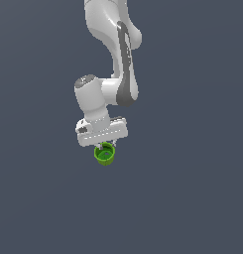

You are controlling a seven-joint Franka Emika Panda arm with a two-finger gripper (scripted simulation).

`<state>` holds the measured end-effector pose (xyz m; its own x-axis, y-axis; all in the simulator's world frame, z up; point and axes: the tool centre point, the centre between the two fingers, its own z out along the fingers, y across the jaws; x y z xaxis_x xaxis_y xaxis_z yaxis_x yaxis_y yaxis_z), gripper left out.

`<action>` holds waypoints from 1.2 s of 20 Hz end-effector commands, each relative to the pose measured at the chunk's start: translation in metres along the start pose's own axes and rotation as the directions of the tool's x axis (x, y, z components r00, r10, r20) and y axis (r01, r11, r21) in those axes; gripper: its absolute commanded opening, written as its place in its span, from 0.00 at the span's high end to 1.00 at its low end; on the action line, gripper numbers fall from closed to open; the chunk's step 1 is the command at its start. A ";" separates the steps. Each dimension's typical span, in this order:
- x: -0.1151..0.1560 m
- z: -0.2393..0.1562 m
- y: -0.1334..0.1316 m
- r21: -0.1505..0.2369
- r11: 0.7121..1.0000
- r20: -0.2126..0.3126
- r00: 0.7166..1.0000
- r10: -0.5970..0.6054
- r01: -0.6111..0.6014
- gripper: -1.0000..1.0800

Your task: Pick up the object and move it to a goal position.

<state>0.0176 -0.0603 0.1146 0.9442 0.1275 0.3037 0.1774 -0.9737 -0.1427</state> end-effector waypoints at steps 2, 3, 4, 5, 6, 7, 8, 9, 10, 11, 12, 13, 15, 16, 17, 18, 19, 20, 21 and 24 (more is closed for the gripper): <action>-0.004 0.002 0.015 -0.004 1.000 -0.053 0.998 -0.015 0.015 0.38; -0.005 0.003 0.020 -0.006 1.000 -0.067 0.998 -0.019 0.019 0.38; -0.006 0.003 0.024 -0.009 1.000 -0.081 0.996 -0.022 0.022 0.38; -0.007 0.003 0.028 -0.013 1.000 -0.094 0.995 -0.026 0.025 0.38; -0.008 0.003 0.032 -0.017 0.999 -0.106 0.994 -0.029 0.027 0.38; -0.009 0.003 0.036 -0.021 0.999 -0.116 0.993 -0.031 0.029 0.38; -0.010 0.003 0.039 -0.025 0.999 -0.126 0.991 -0.034 0.031 0.38; -0.012 0.003 0.042 -0.029 0.999 -0.136 0.990 -0.036 0.032 0.38; -0.013 0.002 0.045 -0.033 0.999 -0.144 0.989 -0.038 0.034 0.38; -0.014 0.002 0.048 -0.037 0.999 -0.152 0.988 -0.040 0.035 0.38; -0.014 0.002 0.051 -0.041 0.999 -0.158 0.987 -0.042 0.036 0.38; -0.015 0.002 0.053 -0.045 0.998 -0.164 0.985 -0.043 0.036 0.38; -0.017 0.001 0.057 -0.052 0.998 -0.174 0.984 -0.046 0.037 0.38; -0.017 0.001 0.059 -0.054 0.998 -0.178 0.983 -0.047 0.038 0.38; -0.018 0.001 0.060 -0.057 0.998 -0.182 0.982 -0.048 0.038 0.38; -0.018 0.000 0.061 -0.059 0.998 -0.184 0.982 -0.049 0.038 0.38; -0.019 0.000 0.062 -0.060 0.997 -0.186 0.981 -0.049 0.039 0.38; -0.019 0.000 0.063 -0.062 0.997 -0.188 0.981 -0.050 0.039 0.38; -0.019 0.000 0.063 -0.062 0.997 -0.189 0.981 -0.050 0.039 0.38; -0.019 0.000 0.063 -0.061 0.997 -0.187 0.981 -0.049 0.038 0.38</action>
<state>0.0106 -0.1242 0.0994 0.8660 0.1366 0.4810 0.1950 -0.9781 -0.0733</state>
